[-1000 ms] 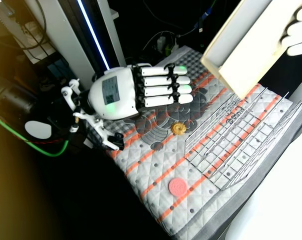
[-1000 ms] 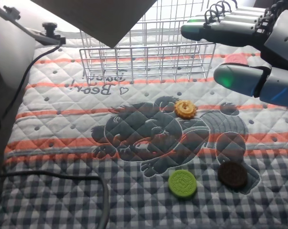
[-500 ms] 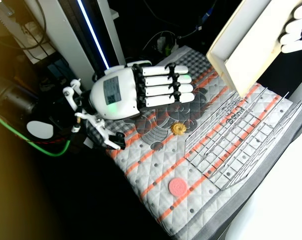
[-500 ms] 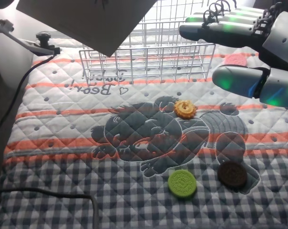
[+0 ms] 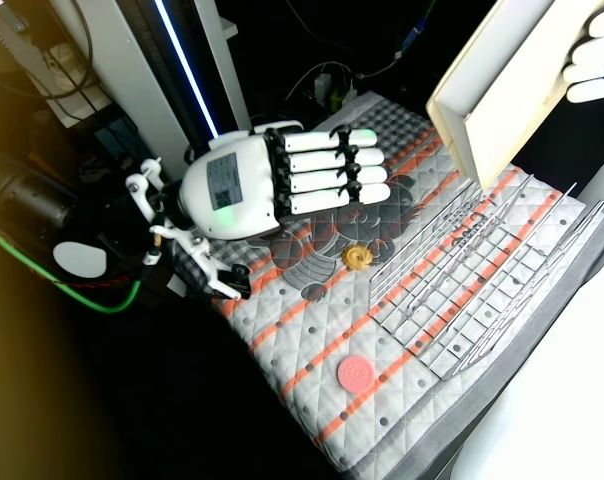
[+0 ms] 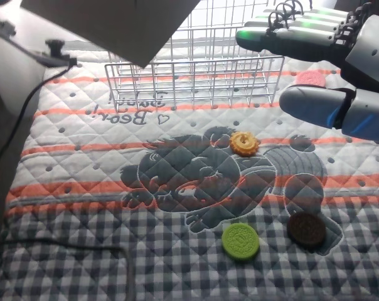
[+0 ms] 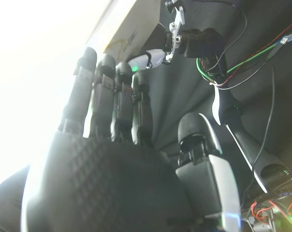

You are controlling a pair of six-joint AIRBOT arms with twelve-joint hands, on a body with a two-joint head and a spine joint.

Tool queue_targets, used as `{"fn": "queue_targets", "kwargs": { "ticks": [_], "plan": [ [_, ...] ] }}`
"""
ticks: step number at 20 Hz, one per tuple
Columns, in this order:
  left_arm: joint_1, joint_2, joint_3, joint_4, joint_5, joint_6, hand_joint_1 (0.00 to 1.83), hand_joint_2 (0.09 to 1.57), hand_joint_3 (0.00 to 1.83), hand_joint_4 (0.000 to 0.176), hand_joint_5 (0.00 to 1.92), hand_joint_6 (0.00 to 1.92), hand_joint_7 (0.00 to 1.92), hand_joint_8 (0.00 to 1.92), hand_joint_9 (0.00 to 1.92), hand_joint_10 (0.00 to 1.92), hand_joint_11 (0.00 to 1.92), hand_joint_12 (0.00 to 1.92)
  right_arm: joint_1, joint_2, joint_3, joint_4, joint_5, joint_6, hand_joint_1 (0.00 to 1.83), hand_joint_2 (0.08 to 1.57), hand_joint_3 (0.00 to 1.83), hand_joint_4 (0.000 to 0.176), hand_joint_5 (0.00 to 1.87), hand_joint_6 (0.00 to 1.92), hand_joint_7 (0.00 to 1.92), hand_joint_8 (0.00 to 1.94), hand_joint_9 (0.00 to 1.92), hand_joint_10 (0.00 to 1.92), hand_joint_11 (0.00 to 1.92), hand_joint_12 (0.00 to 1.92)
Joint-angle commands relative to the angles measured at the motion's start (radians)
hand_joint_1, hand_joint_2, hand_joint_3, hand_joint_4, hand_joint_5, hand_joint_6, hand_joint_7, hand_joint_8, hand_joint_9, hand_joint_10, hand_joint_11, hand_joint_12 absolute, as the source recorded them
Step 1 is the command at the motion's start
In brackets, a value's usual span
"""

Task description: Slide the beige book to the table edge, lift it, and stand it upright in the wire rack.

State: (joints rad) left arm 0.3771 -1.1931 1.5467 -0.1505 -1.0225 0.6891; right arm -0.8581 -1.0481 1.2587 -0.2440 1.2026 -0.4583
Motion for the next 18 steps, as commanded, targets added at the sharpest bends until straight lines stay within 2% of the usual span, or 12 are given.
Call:
{"fn": "queue_targets", "kwargs": {
  "ticks": [1,2,3,4,5,6,8,9,11,12,14,18],
  "plan": [
    [-0.031,0.011,0.006,-0.002,-0.117,-0.008,1.50,1.08,0.00,0.000,0.96,0.86,1.07,0.84,1.06,0.97,0.77,1.47,0.008,-0.006,0.002,0.037,0.116,0.007,0.00,1.40,0.00,0.000,0.36,0.00,0.36,0.00,0.34,0.01,0.31,0.01],
    [-0.046,0.011,0.006,0.008,-0.109,-0.004,1.50,1.08,0.00,0.000,0.97,0.86,1.08,0.83,1.06,0.97,0.76,1.46,0.008,-0.008,0.003,0.037,0.116,0.007,0.00,1.42,0.01,0.000,0.36,0.00,0.36,0.00,0.34,0.00,0.31,0.01],
    [-0.063,0.009,0.007,0.021,-0.099,0.005,1.41,1.08,0.00,0.000,0.95,0.91,1.08,0.84,1.01,1.09,0.84,1.18,0.008,-0.009,0.004,0.037,0.116,0.007,0.00,1.42,0.01,0.000,0.37,0.00,0.37,0.00,0.34,0.00,0.32,0.01],
    [-0.077,0.008,0.009,0.033,-0.089,0.013,1.39,1.09,0.00,0.000,0.95,0.91,1.08,0.83,1.00,1.13,0.89,1.06,0.008,-0.009,0.005,0.037,0.116,0.008,0.01,1.43,0.01,0.000,0.37,0.00,0.38,0.00,0.35,0.00,0.34,0.01],
    [-0.083,0.008,0.010,0.038,-0.083,0.016,1.39,1.09,0.00,0.000,0.95,0.91,1.08,0.83,1.00,1.13,0.89,1.06,0.008,-0.009,0.005,0.037,0.116,0.008,0.01,1.43,0.01,0.000,0.37,0.00,0.38,0.00,0.35,0.00,0.34,0.01],
    [-0.085,0.008,0.012,0.040,-0.078,0.017,1.48,1.08,0.00,0.000,0.97,0.88,1.08,0.84,1.03,1.09,0.75,1.35,0.008,-0.009,0.006,0.037,0.116,0.009,0.00,1.42,0.00,0.000,0.37,0.00,0.37,0.00,0.34,0.00,0.34,0.01],
    [-0.085,0.006,0.020,0.040,-0.067,0.020,1.50,1.09,0.00,0.000,0.96,0.89,1.08,0.87,1.02,1.11,0.70,1.41,0.008,-0.010,0.007,0.037,0.116,0.009,0.00,1.43,0.01,0.000,0.36,0.00,0.37,0.00,0.34,0.00,0.31,0.00],
    [-0.085,0.005,0.026,0.040,-0.052,0.023,1.41,1.09,0.00,0.000,0.95,0.90,1.08,0.87,0.99,1.14,0.81,1.22,0.008,-0.011,0.008,0.037,0.116,0.009,0.00,1.42,0.00,0.000,0.36,0.00,0.36,0.00,0.33,0.00,0.30,0.00],
    [-0.090,0.006,0.037,0.047,-0.019,0.027,1.39,1.09,0.00,0.000,0.95,0.92,1.08,0.86,0.98,1.14,0.87,1.09,0.008,-0.014,0.011,0.035,0.116,0.010,0.00,1.40,0.00,0.000,0.34,0.00,0.34,0.00,0.31,0.00,0.29,0.00],
    [-0.096,0.008,0.041,0.056,-0.003,0.031,1.48,1.08,0.00,0.000,0.96,0.88,1.10,0.82,1.03,1.03,0.75,1.38,0.008,-0.015,0.013,0.034,0.116,0.012,0.00,1.39,0.00,0.001,0.35,0.00,0.35,0.00,0.32,0.01,0.30,0.01],
    [-0.105,0.021,0.042,0.070,0.038,0.047,1.26,1.08,0.00,0.000,1.02,0.84,1.14,0.87,1.26,0.47,0.98,0.96,0.008,-0.020,0.016,0.034,0.117,0.016,0.00,1.41,0.00,0.003,0.35,0.00,0.36,0.01,0.32,0.01,0.29,0.01],
    [-0.078,0.030,0.036,0.070,0.042,0.047,1.27,1.07,0.00,0.000,1.05,0.76,1.15,0.87,1.30,0.44,0.96,1.10,0.008,-0.024,0.018,0.034,0.117,0.019,0.00,1.42,0.01,0.025,0.36,0.01,0.36,0.01,0.33,0.01,0.31,0.02]
  ]
}}
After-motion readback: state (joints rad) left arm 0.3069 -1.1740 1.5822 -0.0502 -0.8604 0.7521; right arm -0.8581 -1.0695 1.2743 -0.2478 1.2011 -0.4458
